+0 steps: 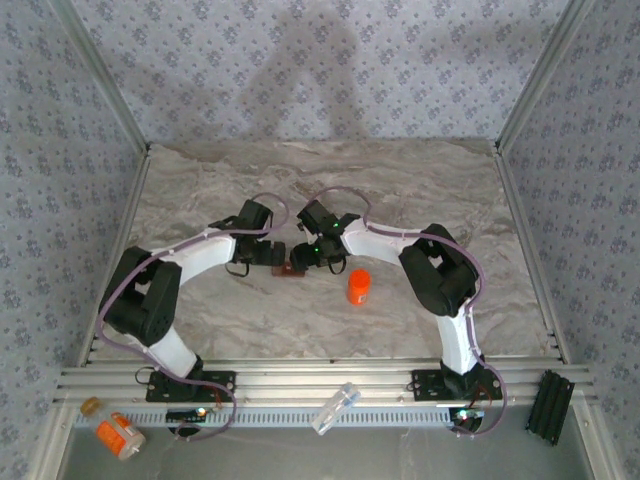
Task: Sort the pills into containers
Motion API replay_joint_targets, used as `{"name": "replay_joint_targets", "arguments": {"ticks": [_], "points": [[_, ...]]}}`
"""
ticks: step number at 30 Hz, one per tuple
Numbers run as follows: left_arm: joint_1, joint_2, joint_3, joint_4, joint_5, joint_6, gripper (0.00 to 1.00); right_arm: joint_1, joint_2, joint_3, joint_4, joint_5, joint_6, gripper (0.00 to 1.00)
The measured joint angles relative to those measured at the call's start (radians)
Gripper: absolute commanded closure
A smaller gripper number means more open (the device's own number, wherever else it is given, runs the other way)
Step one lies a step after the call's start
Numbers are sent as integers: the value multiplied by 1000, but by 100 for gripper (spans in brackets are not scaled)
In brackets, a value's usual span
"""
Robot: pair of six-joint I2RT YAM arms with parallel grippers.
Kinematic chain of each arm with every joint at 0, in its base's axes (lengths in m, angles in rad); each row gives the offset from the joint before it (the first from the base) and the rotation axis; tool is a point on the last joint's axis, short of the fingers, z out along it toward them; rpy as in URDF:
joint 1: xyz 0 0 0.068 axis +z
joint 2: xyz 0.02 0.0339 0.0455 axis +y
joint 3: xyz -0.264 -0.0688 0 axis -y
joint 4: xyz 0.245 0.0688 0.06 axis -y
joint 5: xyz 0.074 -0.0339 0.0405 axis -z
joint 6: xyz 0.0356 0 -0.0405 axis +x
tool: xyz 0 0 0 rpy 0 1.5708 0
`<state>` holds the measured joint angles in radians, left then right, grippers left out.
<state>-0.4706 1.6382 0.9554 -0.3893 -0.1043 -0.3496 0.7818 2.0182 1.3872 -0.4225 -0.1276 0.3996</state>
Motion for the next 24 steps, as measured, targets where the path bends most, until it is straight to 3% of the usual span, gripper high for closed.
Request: {"name": "replay_joint_targets", "arguments": {"ticks": [5,16,24], "points": [[0,-24,17,-3,31,-18,0,0,6,21,-29,0,0,28],[0,-225,21,3,87,-100,0,-11,39,164,-187,34,-38,24],[0,-277,-130,99,152,-146,0,-78,-58,161,-232,56,-60,23]]}}
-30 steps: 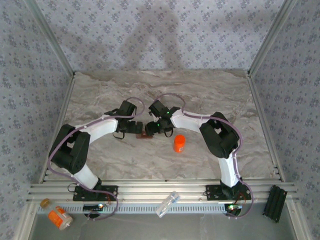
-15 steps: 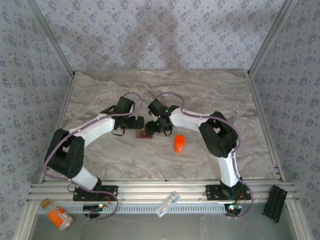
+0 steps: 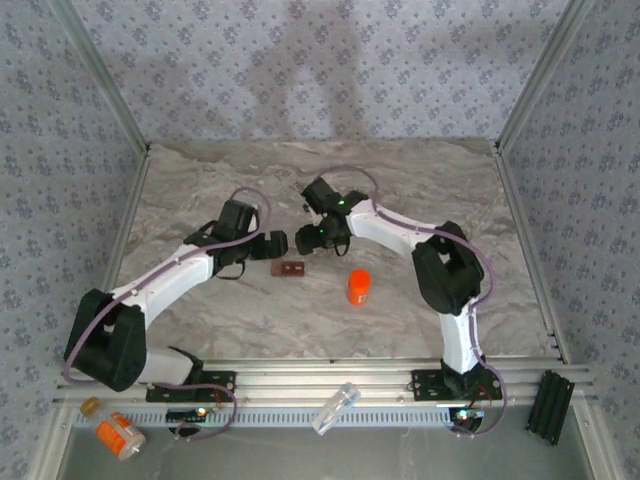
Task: Sort the pills into containers
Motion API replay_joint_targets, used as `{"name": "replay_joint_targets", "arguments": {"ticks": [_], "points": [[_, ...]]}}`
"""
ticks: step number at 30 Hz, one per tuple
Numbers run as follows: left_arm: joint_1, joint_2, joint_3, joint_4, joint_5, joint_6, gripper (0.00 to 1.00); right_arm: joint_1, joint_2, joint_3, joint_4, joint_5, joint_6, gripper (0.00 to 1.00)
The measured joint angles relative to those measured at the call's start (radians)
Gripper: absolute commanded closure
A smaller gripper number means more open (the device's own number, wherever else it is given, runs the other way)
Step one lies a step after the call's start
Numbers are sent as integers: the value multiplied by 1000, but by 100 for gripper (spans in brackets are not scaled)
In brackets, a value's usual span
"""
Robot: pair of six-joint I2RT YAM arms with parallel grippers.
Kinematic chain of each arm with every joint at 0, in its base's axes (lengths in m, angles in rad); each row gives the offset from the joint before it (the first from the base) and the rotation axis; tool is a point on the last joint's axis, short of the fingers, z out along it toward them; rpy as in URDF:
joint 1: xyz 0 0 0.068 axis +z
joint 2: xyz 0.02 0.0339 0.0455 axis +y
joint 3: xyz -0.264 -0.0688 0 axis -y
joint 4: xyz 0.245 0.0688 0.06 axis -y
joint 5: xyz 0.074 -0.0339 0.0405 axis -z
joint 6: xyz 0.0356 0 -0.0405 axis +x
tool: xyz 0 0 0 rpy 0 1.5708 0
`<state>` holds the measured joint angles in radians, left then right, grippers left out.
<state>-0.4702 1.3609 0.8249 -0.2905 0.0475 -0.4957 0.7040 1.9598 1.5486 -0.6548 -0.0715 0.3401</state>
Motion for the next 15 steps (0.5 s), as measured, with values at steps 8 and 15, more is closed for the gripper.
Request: {"name": "replay_joint_targets", "arguments": {"ticks": [8,15], "points": [[-3,22,-100,139,88,-48,0,-202,-251,-236,19,-3,4,23],[-25,100,-102,240,114,-81,0,-266,-407,-428,58,-18,38,23]]}}
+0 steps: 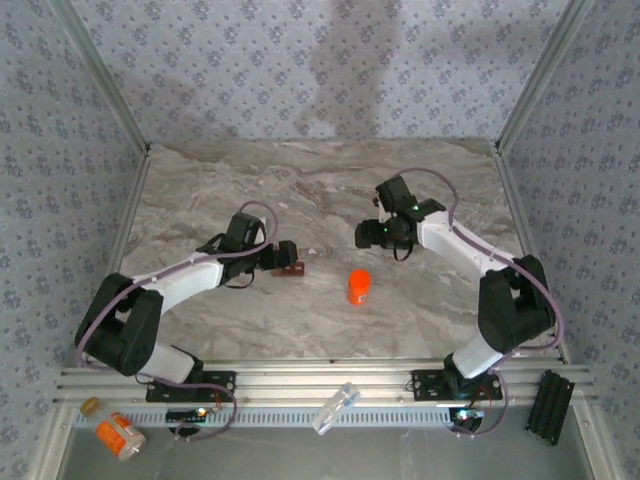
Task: Sort the pills into containers
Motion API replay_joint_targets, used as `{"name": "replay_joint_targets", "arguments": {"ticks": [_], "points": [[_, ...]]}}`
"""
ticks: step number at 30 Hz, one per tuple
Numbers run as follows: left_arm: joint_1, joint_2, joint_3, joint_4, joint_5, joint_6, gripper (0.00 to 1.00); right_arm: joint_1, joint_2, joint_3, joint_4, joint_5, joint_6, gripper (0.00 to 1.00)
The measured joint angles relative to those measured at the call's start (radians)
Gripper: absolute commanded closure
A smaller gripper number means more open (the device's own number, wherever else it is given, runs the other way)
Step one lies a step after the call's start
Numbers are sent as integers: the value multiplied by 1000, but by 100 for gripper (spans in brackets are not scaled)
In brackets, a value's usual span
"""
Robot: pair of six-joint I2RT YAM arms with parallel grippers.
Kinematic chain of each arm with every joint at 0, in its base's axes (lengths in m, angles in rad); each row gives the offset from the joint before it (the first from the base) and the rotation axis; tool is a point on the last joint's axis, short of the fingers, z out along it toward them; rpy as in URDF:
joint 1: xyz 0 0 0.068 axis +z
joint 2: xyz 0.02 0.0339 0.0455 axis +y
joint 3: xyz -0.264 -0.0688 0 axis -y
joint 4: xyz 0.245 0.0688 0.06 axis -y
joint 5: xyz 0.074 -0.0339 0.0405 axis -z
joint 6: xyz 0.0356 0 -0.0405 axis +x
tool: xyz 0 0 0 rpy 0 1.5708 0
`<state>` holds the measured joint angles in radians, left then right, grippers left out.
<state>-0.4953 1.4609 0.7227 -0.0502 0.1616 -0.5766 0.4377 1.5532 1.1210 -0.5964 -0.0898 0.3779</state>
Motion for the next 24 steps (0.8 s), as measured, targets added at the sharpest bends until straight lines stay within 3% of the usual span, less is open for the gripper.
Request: {"name": "replay_joint_targets", "arguments": {"ticks": [9,24], "points": [[-49,49,-10,47,-4,-36,0,-54,-120,-153,38,-24,45,22],[-122,53,-32,55,-39,-89,0,-72,-162,-188,55,-52,49,22]]}}
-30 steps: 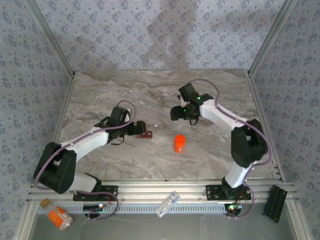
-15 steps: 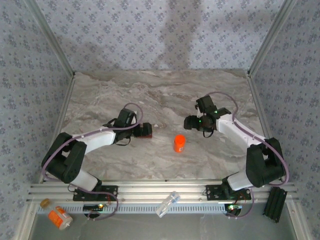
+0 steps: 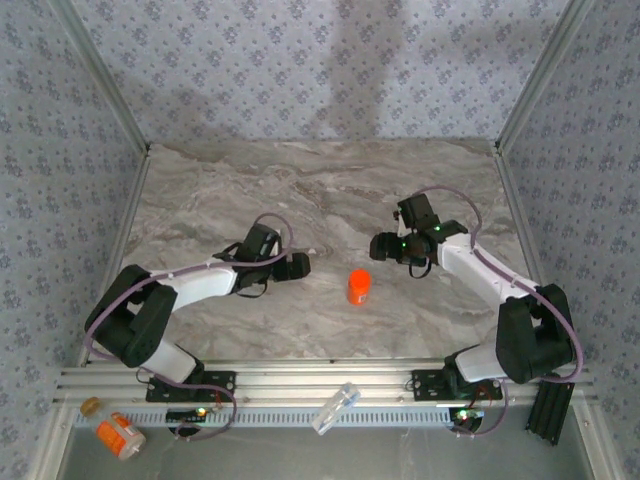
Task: Sort the pills into containers
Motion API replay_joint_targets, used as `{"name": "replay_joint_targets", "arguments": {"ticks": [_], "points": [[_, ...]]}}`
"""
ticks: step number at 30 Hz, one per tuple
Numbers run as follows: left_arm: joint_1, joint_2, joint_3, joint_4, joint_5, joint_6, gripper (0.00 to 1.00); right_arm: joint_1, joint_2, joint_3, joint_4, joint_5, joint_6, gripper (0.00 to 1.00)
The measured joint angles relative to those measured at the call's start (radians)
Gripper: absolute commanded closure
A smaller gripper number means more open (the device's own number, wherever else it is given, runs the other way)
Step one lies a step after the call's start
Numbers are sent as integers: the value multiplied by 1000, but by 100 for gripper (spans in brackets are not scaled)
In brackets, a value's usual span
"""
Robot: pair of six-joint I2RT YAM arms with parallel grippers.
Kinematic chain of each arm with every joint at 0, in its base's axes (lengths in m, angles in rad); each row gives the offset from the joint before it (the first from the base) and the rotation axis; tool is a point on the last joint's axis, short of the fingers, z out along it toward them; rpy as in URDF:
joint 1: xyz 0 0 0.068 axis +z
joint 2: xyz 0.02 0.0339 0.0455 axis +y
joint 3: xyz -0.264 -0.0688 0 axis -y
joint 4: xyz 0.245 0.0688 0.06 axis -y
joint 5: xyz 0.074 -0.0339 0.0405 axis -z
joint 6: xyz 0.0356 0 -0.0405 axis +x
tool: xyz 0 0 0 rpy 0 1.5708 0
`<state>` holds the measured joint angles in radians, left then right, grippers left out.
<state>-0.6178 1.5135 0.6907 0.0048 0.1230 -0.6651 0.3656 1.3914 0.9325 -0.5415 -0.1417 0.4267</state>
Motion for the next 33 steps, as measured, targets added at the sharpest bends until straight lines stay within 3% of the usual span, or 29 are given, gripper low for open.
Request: {"name": "replay_joint_targets", "arguments": {"ticks": [19,21,25,33], "points": [[-56,44,24,14,-42,-22,0,-2,-4,-27,19,-5,0,21],[-64,61,42,14,-48,-26,0,-2,-4,-27,19,-5,0,19],[-85,94,75,14,-68,-29,0,-5,-15,-29,18,19,5,1],[-133,140,122,30,-72,-37,0,-10,-81,-40,14,90,10,0]]}}
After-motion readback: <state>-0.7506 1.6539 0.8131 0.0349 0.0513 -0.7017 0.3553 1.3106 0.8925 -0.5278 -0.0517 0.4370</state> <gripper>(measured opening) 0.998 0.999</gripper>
